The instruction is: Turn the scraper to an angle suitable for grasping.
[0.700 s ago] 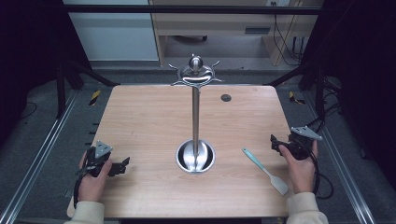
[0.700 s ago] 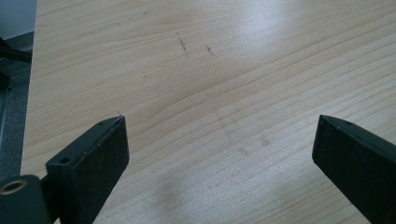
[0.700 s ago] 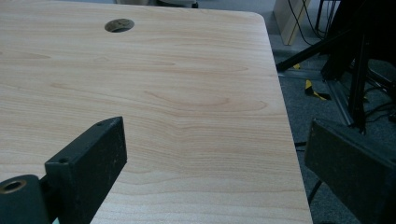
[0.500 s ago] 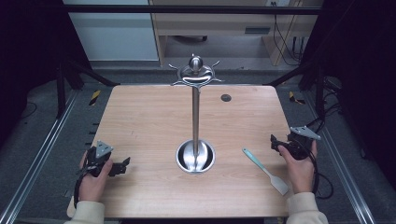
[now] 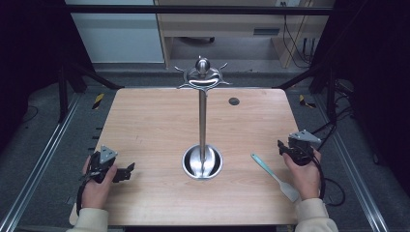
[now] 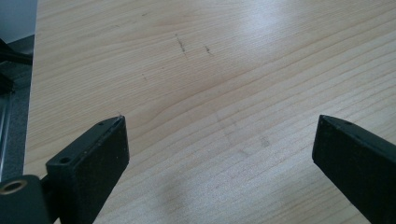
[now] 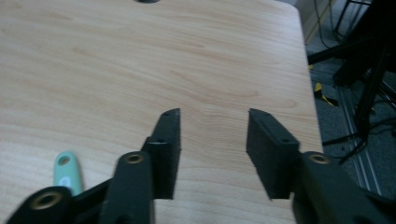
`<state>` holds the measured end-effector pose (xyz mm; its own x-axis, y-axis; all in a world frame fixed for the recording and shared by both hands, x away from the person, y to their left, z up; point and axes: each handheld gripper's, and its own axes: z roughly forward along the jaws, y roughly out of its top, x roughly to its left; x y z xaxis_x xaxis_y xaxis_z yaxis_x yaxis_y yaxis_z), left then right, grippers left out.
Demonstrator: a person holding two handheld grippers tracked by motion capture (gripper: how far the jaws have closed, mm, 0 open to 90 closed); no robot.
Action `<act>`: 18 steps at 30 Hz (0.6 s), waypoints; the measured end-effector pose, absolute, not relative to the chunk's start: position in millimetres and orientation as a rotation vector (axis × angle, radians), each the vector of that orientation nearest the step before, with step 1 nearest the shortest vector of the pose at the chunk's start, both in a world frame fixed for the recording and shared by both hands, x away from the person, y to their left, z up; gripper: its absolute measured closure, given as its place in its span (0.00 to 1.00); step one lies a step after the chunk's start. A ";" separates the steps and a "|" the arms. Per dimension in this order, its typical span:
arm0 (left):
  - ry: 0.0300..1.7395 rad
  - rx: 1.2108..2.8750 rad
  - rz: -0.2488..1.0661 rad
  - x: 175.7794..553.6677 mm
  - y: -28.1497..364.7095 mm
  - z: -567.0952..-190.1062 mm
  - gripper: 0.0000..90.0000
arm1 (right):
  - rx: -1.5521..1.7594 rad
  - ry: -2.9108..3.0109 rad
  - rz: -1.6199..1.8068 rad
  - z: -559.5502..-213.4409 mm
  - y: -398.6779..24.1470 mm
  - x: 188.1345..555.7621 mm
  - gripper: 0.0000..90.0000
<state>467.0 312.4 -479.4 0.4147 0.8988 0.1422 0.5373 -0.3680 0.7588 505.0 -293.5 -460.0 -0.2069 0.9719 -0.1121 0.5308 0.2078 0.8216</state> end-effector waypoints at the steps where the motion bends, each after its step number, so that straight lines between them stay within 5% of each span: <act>1: 1.213 2.043 0.741 467.0 312.1 -479.2 0.04 | 1.381 1.859 0.862 -460.9 -291.3 505.1 0.71; 9: 1.216 2.037 0.750 467.7 312.5 -479.1 0.04 | 1.274 2.058 0.826 -471.5 -268.2 506.7 0.96; 18: 1.215 2.039 0.752 468.0 312.0 -479.0 0.04 | 1.236 2.189 0.785 -481.4 -247.9 509.0 1.00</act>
